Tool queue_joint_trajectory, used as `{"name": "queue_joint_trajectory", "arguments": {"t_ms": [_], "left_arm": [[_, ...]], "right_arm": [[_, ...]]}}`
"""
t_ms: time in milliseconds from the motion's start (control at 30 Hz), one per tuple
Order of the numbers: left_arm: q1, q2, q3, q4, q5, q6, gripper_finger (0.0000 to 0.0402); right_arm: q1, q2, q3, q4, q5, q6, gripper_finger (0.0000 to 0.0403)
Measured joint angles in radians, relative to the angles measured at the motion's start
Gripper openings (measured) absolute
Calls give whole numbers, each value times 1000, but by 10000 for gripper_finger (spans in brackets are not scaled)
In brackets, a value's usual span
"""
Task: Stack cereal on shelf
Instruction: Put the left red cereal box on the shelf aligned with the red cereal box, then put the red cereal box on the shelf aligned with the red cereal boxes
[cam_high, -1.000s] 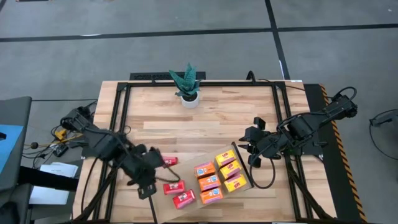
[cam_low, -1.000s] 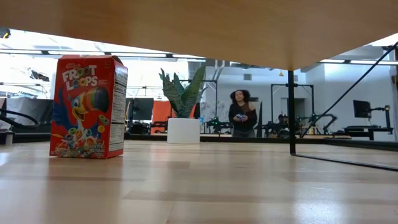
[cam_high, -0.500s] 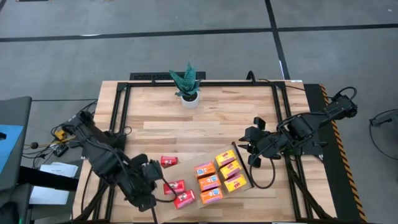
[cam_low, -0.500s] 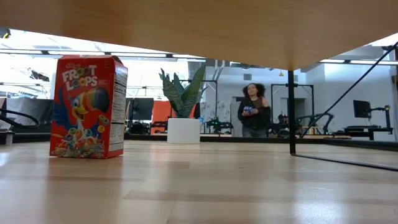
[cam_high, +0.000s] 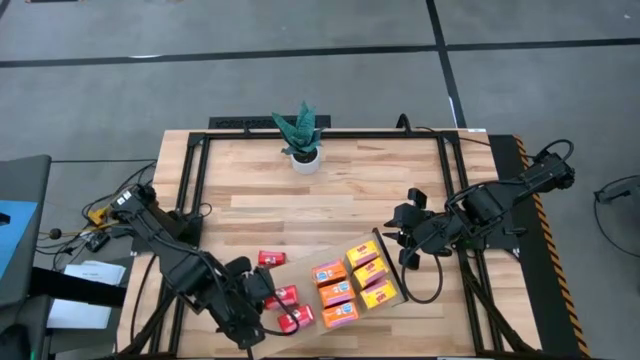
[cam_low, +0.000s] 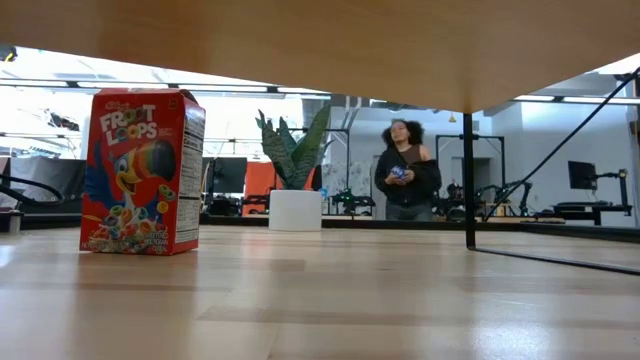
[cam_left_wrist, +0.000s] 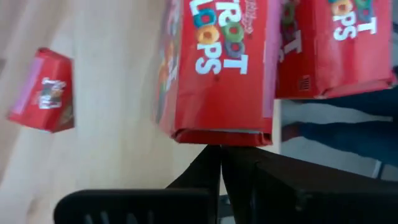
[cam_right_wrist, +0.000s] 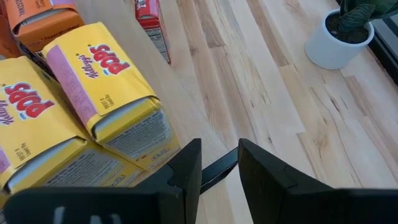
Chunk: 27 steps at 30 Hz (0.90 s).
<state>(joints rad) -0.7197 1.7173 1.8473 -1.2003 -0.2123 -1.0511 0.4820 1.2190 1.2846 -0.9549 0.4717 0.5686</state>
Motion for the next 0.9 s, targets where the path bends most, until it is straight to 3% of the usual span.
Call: {"name": "queue_joint_trajectory", "arguments": {"t_ms": [467,800,900], "left_arm": [[15,5,0,56,14,44,0],[36,-51,0,-159,30,55,2],[61,-92,0,-218,-32,100,20]], "right_arm": [[0,0,0,0,0,0,129],[0,0,0,-1,0,-1,129],[0,0,0,-2,0,-1,129]]}}
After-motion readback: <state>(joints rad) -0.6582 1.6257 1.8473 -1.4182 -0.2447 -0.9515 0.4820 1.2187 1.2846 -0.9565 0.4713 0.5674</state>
